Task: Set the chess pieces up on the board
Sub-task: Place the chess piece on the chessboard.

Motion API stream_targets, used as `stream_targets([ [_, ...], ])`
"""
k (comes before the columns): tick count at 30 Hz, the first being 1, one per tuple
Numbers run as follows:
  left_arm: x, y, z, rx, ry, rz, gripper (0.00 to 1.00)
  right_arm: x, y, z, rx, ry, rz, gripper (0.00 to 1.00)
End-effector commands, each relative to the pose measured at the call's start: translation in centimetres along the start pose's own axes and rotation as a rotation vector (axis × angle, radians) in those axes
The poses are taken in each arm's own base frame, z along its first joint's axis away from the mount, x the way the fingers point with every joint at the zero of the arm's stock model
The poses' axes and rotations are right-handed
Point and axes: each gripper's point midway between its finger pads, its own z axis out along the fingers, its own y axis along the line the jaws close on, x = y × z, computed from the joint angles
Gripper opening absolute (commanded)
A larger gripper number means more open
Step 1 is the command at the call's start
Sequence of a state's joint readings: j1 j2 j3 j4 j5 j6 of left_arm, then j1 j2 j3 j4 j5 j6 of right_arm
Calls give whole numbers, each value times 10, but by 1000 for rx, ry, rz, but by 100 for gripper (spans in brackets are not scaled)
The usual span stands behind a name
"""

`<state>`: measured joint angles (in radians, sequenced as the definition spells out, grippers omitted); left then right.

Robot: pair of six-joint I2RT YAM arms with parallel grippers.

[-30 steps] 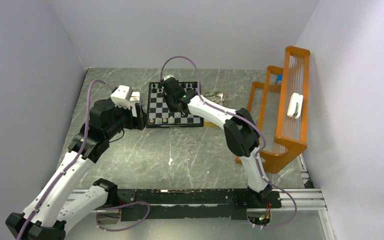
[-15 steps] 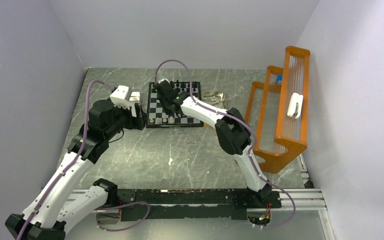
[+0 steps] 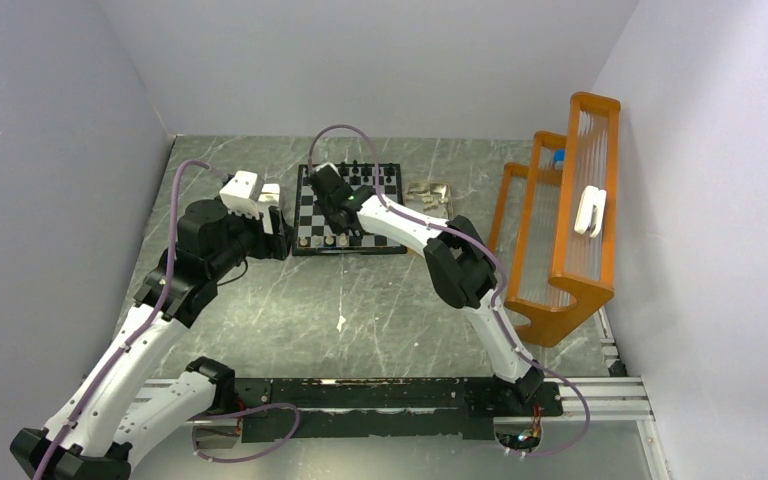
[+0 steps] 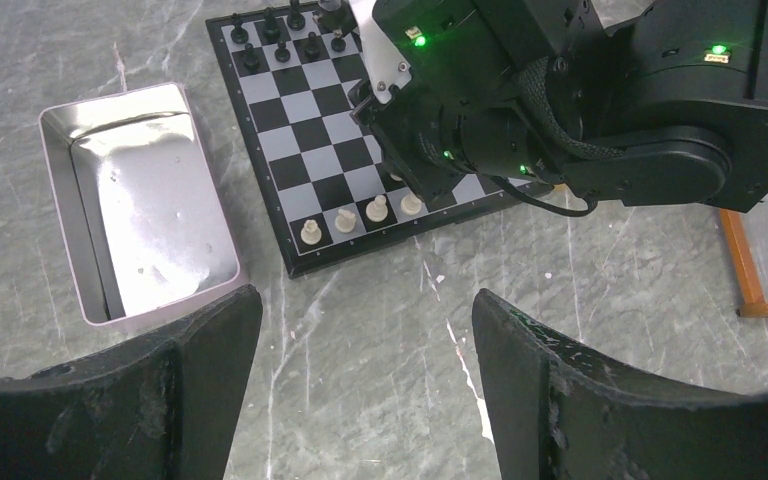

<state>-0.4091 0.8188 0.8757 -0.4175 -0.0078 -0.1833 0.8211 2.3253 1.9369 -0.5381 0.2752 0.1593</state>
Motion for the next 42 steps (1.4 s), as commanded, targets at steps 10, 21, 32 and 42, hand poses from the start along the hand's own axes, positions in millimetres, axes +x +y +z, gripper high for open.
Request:
stream_targets([
  [10, 0, 3, -1, -10, 0, -6, 81, -3, 4, 6, 8, 4, -17, 17],
  [21, -1, 3, -1, -10, -1, -5, 81, 1, 4, 10, 10, 27, -23, 19],
  [32, -1, 3, -2, -9, -4, -5, 81, 4, 5, 12, 9, 36, -26, 24],
  [42, -1, 3, -2, -9, -3, -4, 81, -9, 4, 11, 16, 8, -28, 31],
])
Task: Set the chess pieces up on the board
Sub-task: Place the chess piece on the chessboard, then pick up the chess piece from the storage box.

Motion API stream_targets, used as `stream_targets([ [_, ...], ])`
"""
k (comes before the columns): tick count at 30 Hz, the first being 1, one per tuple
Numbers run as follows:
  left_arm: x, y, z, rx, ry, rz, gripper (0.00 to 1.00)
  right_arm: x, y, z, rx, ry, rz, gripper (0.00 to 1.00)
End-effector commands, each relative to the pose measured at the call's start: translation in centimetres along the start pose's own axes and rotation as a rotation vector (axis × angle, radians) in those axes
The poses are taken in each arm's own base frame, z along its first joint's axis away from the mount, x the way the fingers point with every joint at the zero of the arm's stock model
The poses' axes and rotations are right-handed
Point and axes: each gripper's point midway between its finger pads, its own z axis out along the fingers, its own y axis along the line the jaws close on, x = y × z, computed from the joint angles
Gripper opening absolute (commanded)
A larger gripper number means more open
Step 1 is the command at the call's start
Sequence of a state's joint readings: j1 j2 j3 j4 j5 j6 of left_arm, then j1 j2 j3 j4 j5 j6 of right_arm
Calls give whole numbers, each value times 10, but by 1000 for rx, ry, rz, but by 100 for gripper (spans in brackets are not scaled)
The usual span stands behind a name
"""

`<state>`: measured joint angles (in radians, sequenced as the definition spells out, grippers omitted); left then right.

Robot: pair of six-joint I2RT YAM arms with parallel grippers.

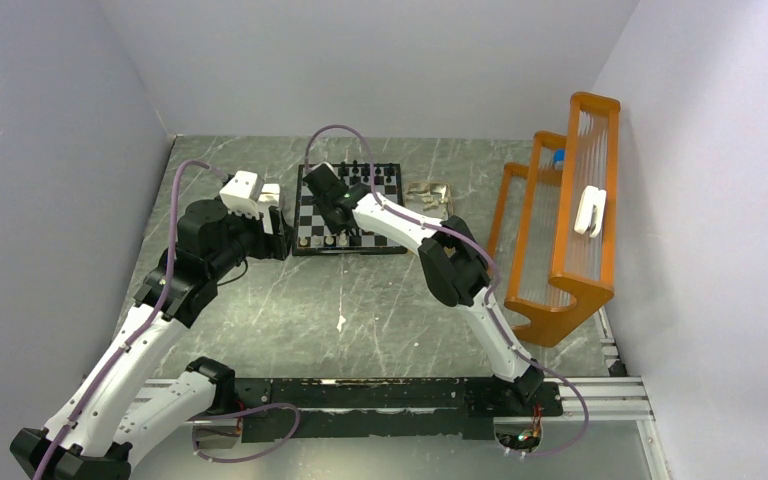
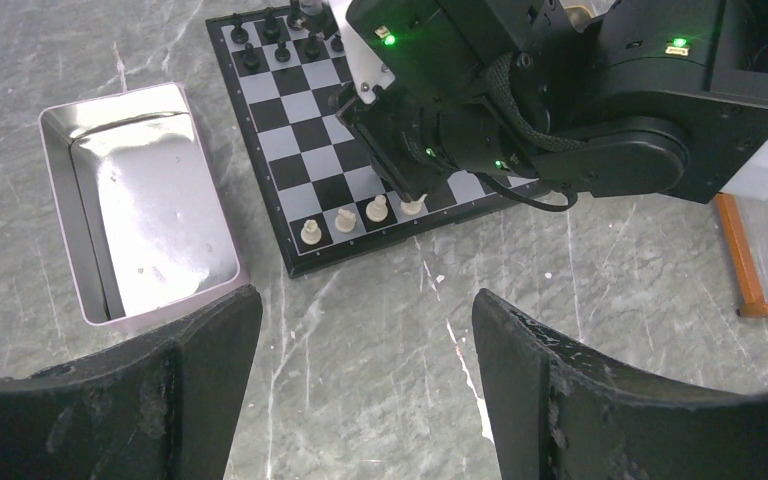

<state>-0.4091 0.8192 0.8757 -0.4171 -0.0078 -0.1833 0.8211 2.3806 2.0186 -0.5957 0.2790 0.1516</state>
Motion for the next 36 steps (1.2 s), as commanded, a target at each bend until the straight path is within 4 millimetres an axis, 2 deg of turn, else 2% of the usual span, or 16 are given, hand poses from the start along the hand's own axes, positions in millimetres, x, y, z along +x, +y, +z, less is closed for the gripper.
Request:
stream_targets([
  [1, -1, 3, -1, -9, -2, -4, 82, -13, 2, 2, 9, -28, -12, 32],
  [7, 0, 3, -1, -10, 0, -4, 82, -35, -5, -11, 37, -80, -15, 40],
  [12, 0, 3, -2, -10, 0, -4, 82, -59, -14, -36, 51, -148, -1, 42],
  [15, 0, 3, -1, -10, 2, -4, 82, -70, -26, -54, 83, -191, 6, 46],
  [20, 0, 3, -1, -10, 3, -4, 82, -76, -54, -81, 127, -233, 40, 47],
  [26, 1, 3, -1, -10, 4, -4, 82, -64, -94, -103, 197, -247, 104, 44],
  [31, 0, 3, 0, -10, 2, -4, 82, -39, -124, -104, 235, -219, 175, 41],
  [36, 3, 3, 3, -12, 15, -3, 81, -8, -164, -99, 373, -176, 220, 40],
])
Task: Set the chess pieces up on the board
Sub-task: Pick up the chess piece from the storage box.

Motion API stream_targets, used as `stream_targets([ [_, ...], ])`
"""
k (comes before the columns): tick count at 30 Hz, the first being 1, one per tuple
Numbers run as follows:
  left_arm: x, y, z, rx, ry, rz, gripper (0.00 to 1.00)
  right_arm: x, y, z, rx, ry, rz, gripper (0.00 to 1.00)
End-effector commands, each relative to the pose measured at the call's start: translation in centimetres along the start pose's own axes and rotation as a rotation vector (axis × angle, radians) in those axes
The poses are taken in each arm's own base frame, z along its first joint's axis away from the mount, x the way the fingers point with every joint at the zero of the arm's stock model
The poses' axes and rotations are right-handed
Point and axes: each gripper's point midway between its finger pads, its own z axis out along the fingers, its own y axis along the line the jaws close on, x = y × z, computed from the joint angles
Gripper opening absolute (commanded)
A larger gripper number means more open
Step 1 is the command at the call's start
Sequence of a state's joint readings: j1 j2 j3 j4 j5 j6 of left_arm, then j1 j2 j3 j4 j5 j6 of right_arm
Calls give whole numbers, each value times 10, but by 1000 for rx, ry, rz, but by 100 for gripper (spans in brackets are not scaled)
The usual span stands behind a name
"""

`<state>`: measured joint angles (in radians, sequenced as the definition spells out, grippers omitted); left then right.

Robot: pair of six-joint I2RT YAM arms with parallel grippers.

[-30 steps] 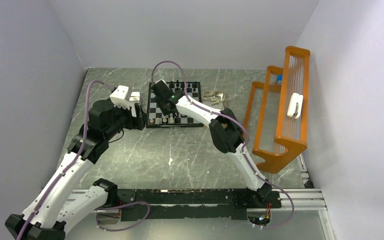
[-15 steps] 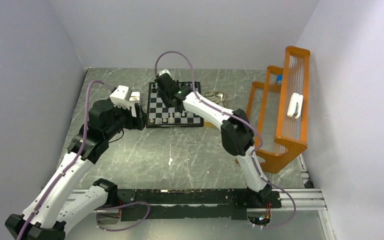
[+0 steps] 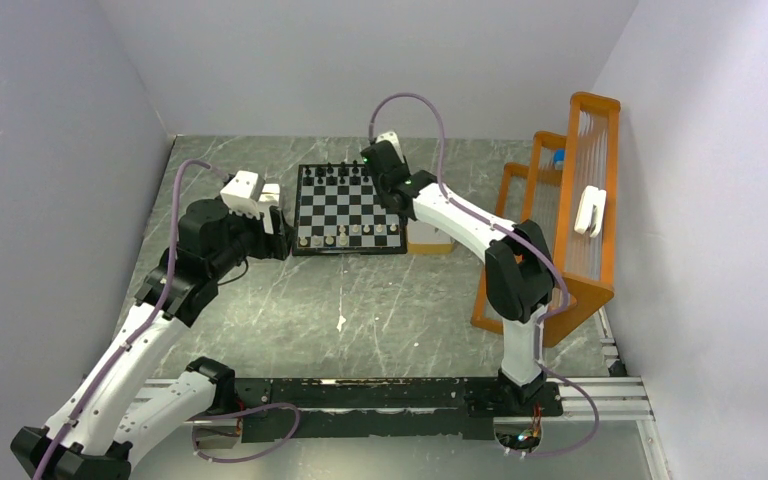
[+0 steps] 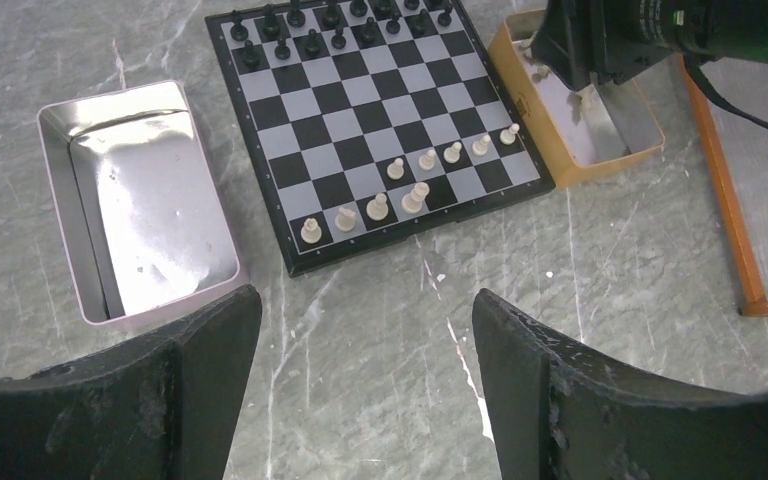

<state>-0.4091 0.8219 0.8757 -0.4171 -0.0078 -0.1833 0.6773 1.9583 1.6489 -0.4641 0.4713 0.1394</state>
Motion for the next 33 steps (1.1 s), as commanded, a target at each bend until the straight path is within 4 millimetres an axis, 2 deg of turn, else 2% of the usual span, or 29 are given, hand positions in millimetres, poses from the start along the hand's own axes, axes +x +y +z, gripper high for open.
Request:
stream_targets([
  [1, 3, 2, 2, -3, 17, -2, 81, 14, -38, 7, 131, 10, 69, 40],
  [4, 2, 1, 1, -1, 10, -4, 82, 31, -58, 16, 151, 44, 121, 38],
  [9, 3, -1, 2, 10, 16, -3, 81, 50, -80, 30, 197, 79, 181, 34],
  [14, 2, -2, 1, 17, 10, -4, 81, 70, -88, 47, 242, 103, 256, 31],
  [20, 5, -4, 5, 31, 28, -5, 81, 80, -95, 62, 291, 112, 327, 29],
  [33, 4, -6, 3, 39, 25, -5, 81, 112, -108, 71, 412, 168, 389, 31],
])
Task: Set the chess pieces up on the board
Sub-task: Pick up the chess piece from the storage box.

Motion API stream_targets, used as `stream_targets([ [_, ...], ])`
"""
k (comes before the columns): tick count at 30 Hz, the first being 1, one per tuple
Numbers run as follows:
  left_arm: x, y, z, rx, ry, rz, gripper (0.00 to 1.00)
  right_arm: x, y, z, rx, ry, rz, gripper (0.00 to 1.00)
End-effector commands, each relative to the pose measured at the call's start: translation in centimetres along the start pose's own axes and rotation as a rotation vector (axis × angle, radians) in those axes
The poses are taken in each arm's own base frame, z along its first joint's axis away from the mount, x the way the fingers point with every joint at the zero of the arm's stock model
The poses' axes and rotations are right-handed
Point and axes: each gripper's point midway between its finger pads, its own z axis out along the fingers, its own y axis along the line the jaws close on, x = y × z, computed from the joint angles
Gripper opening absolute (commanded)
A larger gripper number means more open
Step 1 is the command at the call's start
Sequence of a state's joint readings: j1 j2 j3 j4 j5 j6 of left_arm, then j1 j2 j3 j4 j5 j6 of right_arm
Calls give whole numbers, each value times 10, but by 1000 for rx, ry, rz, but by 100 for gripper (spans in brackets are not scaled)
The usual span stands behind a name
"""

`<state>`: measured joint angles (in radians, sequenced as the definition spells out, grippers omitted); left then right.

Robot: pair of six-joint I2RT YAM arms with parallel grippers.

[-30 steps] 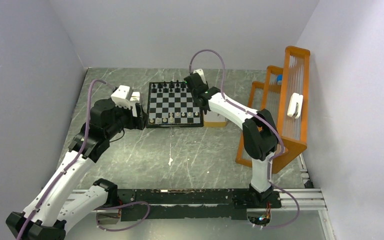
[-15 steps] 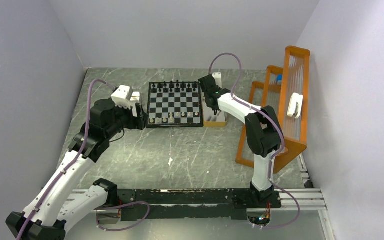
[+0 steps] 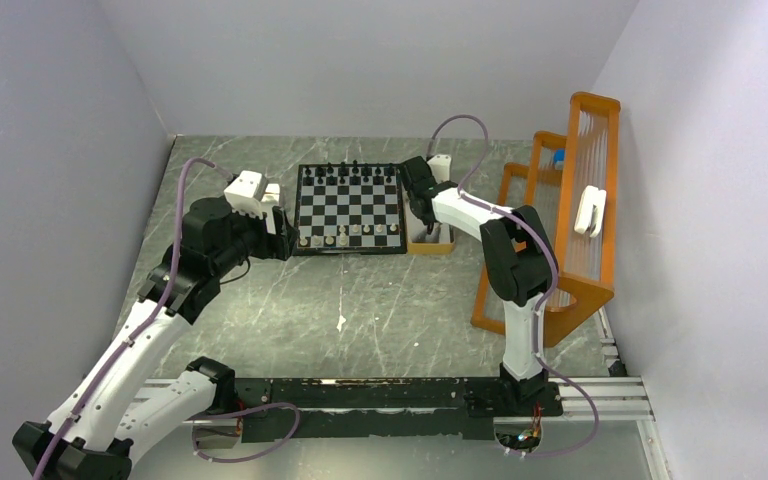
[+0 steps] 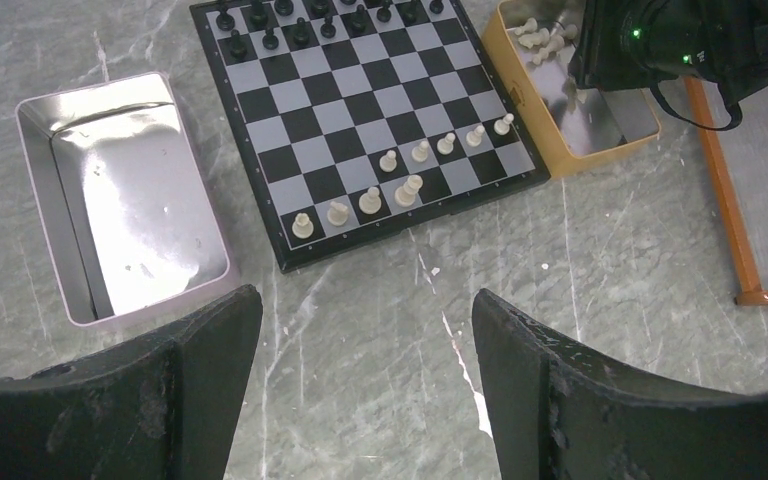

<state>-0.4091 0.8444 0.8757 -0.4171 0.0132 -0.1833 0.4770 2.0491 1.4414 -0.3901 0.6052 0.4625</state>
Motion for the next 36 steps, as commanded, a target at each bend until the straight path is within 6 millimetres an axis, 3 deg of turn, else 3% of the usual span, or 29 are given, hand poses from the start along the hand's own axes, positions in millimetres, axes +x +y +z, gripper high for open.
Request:
stream_targets([
  [1, -2, -3, -2, 22, -6, -4, 81, 0, -13, 8, 78, -20, 65, 32],
  [18, -2, -2, -2, 17, -8, -4, 81, 23, -6, 25, 63, 49, 63, 30],
  [31, -2, -1, -3, 10, -10, -2, 82, 24, 5, 24, -2, 75, 64, 23],
  [36, -1, -1, -2, 14, -8, -5, 81, 14, 9, 21, -30, 62, 91, 23],
])
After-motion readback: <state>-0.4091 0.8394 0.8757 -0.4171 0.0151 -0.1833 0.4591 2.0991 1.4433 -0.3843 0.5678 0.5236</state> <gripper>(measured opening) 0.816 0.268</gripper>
